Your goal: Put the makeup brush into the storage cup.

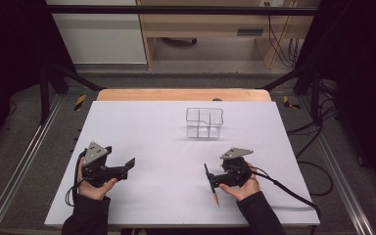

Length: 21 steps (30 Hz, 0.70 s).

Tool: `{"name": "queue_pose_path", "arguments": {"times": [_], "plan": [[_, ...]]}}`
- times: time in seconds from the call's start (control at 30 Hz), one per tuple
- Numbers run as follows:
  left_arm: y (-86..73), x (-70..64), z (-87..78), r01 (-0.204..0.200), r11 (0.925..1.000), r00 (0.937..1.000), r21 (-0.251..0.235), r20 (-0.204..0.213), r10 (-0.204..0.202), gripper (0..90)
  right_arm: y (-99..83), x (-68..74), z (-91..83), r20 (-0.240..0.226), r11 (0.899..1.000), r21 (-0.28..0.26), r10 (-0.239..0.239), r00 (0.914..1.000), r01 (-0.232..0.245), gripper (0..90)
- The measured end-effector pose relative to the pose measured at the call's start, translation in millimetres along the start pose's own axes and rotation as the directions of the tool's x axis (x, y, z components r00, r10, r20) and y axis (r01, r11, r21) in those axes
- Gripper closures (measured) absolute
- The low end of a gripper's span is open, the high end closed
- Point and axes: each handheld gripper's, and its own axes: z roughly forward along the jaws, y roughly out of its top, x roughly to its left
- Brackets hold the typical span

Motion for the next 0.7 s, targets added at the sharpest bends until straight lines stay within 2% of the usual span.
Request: {"name": "queue_pose_path", "arguments": {"times": [0.2, 0.23, 0.47, 0.67, 0.7], "plan": [[-0.6, -1.6, 1.5, -0.004, 1.0000, 1.0000, 0.007, 0.001, 0.004, 4.3, -1.7, 4.5, 6.9, -0.012, 0.999, 0.033, -0.012, 0.9998, 0.013, 19.0], [-0.7, -2.2, 2.3, -0.008, 0.9999, 1.0000, 0.011, 0.003, 0.008, 4.3, -2.7, 5.9, 10.2, -0.018, 0.998, 0.055, -0.016, 0.9997, 0.017, 21.2], [-0.7, -1.6, 2.5, -0.006, 0.9999, 1.0000, 0.012, 0.006, 0.006, 4.3, -6.3, 11.2, 20.7, -0.030, 0.994, 0.101, -0.030, 0.9991, 0.033, 30.6], [-0.7, -1.8, 2.9, -0.009, 0.9998, 0.9999, 0.016, 0.005, 0.009, 4.4, -8.5, 12.8, 24.4, -0.027, 0.991, 0.119, -0.057, 0.9980, 0.060, 39.0], [-0.8, -1.8, 3.2, -0.010, 0.9998, 0.9999, 0.018, 0.005, 0.010, 4.4, -8.9, 13.2, 24.7, -0.029, 0.990, 0.124, -0.060, 0.9978, 0.063, 43.4]]}}
